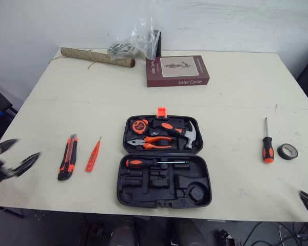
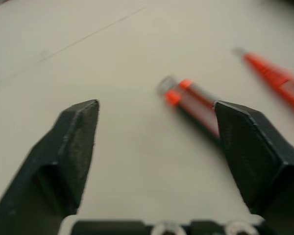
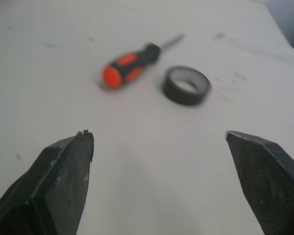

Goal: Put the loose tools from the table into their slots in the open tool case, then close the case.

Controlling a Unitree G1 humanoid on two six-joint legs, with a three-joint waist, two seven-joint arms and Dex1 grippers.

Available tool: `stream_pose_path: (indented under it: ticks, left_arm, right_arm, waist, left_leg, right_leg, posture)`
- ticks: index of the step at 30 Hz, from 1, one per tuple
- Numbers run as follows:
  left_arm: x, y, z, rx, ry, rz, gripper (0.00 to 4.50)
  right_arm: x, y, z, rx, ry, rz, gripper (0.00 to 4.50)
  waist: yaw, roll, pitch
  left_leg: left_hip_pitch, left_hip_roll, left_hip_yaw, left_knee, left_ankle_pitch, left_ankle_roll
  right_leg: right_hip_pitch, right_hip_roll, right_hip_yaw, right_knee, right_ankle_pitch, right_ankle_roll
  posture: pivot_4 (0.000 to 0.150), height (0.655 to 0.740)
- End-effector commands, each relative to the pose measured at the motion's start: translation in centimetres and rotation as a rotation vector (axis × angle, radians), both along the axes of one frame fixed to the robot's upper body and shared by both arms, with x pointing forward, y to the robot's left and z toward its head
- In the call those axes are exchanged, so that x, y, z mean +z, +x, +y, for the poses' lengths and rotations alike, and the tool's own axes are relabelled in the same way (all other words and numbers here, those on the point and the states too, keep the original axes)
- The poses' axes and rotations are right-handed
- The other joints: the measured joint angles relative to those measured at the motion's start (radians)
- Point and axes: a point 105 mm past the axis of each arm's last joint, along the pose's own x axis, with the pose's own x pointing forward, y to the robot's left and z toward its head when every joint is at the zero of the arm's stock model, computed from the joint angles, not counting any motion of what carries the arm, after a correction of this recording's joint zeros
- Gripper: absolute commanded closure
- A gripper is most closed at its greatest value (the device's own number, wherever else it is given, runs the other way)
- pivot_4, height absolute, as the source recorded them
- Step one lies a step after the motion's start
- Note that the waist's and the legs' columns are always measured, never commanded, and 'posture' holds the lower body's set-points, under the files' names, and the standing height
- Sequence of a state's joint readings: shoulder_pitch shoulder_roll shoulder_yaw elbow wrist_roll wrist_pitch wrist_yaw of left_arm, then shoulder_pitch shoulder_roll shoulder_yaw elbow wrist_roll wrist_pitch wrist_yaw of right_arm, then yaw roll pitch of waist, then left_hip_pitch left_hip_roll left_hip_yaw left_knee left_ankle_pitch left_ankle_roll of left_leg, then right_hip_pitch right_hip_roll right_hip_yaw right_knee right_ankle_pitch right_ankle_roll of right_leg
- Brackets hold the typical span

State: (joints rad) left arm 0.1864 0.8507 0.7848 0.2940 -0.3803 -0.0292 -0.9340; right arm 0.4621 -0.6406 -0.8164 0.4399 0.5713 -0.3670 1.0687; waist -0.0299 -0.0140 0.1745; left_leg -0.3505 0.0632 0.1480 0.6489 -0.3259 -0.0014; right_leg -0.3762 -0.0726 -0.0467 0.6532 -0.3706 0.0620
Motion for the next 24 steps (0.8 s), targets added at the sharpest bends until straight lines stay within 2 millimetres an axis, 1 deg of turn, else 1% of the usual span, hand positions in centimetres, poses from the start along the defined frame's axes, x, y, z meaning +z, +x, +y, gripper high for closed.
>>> stream_pose_path:
  ticks: [1, 3, 4, 7, 8, 9, 10, 11, 12, 13, 14, 15, 16, 17, 18, 20, 22, 24]
  left_arm:
    - [-0.2, -3.3, 3.7, 0.117, 0.028, 0.009, 0.08]
    - [-0.4, -4.1, 4.3, 0.133, 0.013, 0.011, 0.08]
    - [-0.4, -4.1, 4.2, 0.129, 0.001, 0.002, 0.08]
    - [0.1, -3.1, 2.6, 0.054, -0.027, -0.034, 0.08]
    - [0.4, -2.3, 1.6, 0.008, -0.032, -0.05, 0.08]
    - [0.6, -1.9, 0.8, -0.022, -0.036, -0.06, 0.08]
    - [1.0, -1.1, -0.7, -0.087, -0.042, -0.069, 0.08]
    - [1.2, -0.6, -1.8, -0.13, -0.046, -0.074, 0.08]
    - [1.5, 0.1, -3.2, -0.19, -0.048, -0.077, 0.08]
    - [1.7, 0.4, -4.3, -0.23, -0.049, -0.079, 0.08]
    - [2.1, 1.1, -6.0, -0.296, -0.047, -0.085, 0.08]
    - [2.6, 1.7, -7.9, -0.37, -0.057, -0.09, 0.08]
    - [3.0, 2.1, -9.6, -0.435, -0.066, -0.094, 0.08]
    - [3.5, 2.6, -11.4, -0.497, -0.072, -0.106, 0.08]
    - [3.8, 2.9, -12.4, -0.53, -0.077, -0.112, 0.08]
    - [4.3, 3.2, -14.6, -0.612, -0.082, -0.114, 0.08]
    - [4.8, 3.5, -17.1, -0.703, -0.094, -0.122, 0.08]
    - [4.9, 3.5, -19.3, -0.787, -0.092, -0.114, 0.08]
  right_arm:
    - [-0.3, -3.2, -2.3, -0.154, -0.028, 0.021, 0.0]
    - [-0.8, -3.8, -2.7, -0.188, -0.024, 0.052, 0.0]
    - [-1.0, -3.7, -2.9, -0.204, -0.02, 0.061, 0.0]
    - [-0.6, -2.0, -2.2, -0.166, -0.013, 0.046, 0.0]
    - [-0.1, -0.7, -1.8, -0.155, -0.005, 0.038, 0.0]
    - [0.2, 0.1, -1.6, -0.153, 0.001, 0.035, 0.0]
    - [1.1, 1.6, -0.7, -0.116, 0.015, 0.016, 0.0]
    - [1.7, 2.6, 0.0, -0.088, 0.025, 0.004, 0.0]
    - [2.5, 3.9, 0.9, -0.061, 0.047, 0.0, 0.0]
    - [2.9, 4.7, 1.6, -0.047, 0.063, 0.004, 0.0]
    - [3.8, 6.1, 2.8, -0.012, 0.087, -0.004, 0.0]
    - [4.6, 7.6, 4.1, 0.009, 0.126, 0.007, 0.0]
    - [5.1, 8.7, 5.3, 0.03, 0.146, 0.026, 0.0]
    - [5.6, 9.7, 6.9, 0.073, 0.171, 0.039, 0.0]
    - [6.0, 10.3, 7.9, 0.096, 0.186, 0.051, 0.0]
    - [5.9, 11.3, 9.4, 0.1, 0.198, 0.11, 0.0]
    - [5.5, 12.5, 10.3, 0.063, 0.206, 0.163, 0.0]
    - [5.3, 13.3, 10.4, 0.008, 0.188, 0.188, 0.0]
  waist:
    - [-0.001, 0.0, 0.0]
    - [-0.002, 0.0, 0.0]
    - [-0.002, -0.001, -0.001]
    - [-0.001, -0.003, -0.003]
    - [-0.001, -0.003, -0.004]
    - [-0.001, -0.003, -0.005]
    - [-0.001, -0.002, -0.005]
    - [-0.002, 0.0, -0.006]
    - [-0.002, 0.0, -0.006]
    - [-0.002, 0.002, -0.005]
    - [-0.003, 0.002, -0.005]
    - [-0.004, 0.003, -0.005]
    - [-0.005, 0.003, -0.005]
    - [-0.005, 0.003, -0.005]
    - [-0.004, 0.003, -0.005]
    - [-0.002, 0.002, -0.005]
    - [0.0, 0.002, -0.005]
    - [0.002, 0.002, -0.004]
  left_leg:
    - [0.0, 0.0, 0.0, 0.0, -0.001, 0.001]
    - [0.001, 0.0, 0.0, -0.001, -0.002, 0.002]
    - [0.001, 0.0, 0.0, -0.001, -0.002, 0.002]
    - [0.002, 0.0, 0.0, -0.001, -0.004, -0.003]
    - [0.002, 0.0, -0.001, -0.002, -0.005, -0.003]
    - [0.002, 0.0, -0.001, -0.002, -0.005, -0.004]
    - [0.001, 0.0, -0.001, -0.002, -0.005, -0.004]
    - [0.001, -0.001, -0.001, -0.002, -0.004, -0.004]
    - [0.0, -0.001, -0.001, -0.002, -0.004, -0.004]
    - [0.0, -0.001, -0.001, -0.002, -0.004, -0.004]
    - [0.0, -0.001, -0.001, -0.002, -0.004, -0.004]
    - [0.0, -0.001, -0.001, -0.002, -0.001, 0.0]
    - [0.0, -0.001, -0.001, -0.003, 0.0, -0.002]
    - [0.0, -0.001, -0.001, -0.003, 0.0, -0.002]
    - [-0.001, 0.0, -0.001, -0.002, 0.001, -0.002]
    - [-0.001, -0.001, -0.001, -0.002, 0.001, -0.003]
    - [-0.001, 0.0, -0.001, -0.002, 0.003, -0.005]
    - [-0.002, -0.001, -0.001, -0.001, 0.003, -0.005]
  right_leg:
    - [0.0, -0.001, 0.0, 0.0, 0.0, 0.0]
    - [0.0, -0.002, 0.0, 0.001, 0.0, -0.001]
    - [0.0, -0.002, -0.001, 0.001, 0.0, -0.001]
    - [0.0, -0.004, -0.001, 0.002, 0.0, -0.002]
    - [0.0, -0.004, -0.002, 0.002, 0.0, -0.002]
    - [0.0, -0.004, -0.002, 0.002, 0.0, -0.002]
    - [0.0, -0.005, -0.002, 0.002, 0.0, -0.002]
    - [-0.001, -0.005, -0.002, 0.002, 0.0, -0.002]
    - [-0.001, -0.005, -0.002, 0.002, 0.0, -0.002]
    - [-0.001, -0.005, -0.002, 0.002, 0.0, -0.002]
    - [-0.001, -0.005, -0.002, 0.002, 0.0, -0.002]
    - [-0.001, -0.004, -0.002, 0.002, 0.0, -0.002]
    - [-0.001, -0.004, -0.002, 0.002, 0.0, -0.002]
    - [-0.001, -0.004, -0.002, 0.002, 0.0, -0.002]
    - [-0.002, -0.003, -0.002, 0.002, 0.0, -0.002]
    - [-0.002, -0.003, -0.002, 0.003, 0.0, -0.002]
    - [-0.002, -0.002, -0.002, 0.002, 0.0, -0.002]
    - [-0.002, -0.001, -0.002, 0.002, 0.0, -0.001]
  posture:
    - [0.15, 0.74]
    - [0.15, 0.74]
    - [0.15, 0.74]
    - [0.15, 0.74]
    - [0.15, 0.74]
    - [0.15, 0.74]
    - [0.15, 0.74]
    - [0.15, 0.74]
    - [0.15, 0.74]
    - [0.15, 0.74]
    - [0.15, 0.74]
    - [0.15, 0.74]
    - [0.15, 0.74]
    - [0.15, 0.74]
    - [0.15, 0.74]
    - [0.15, 0.74]
    - [0.15, 0.74]
    - [0.15, 0.74]
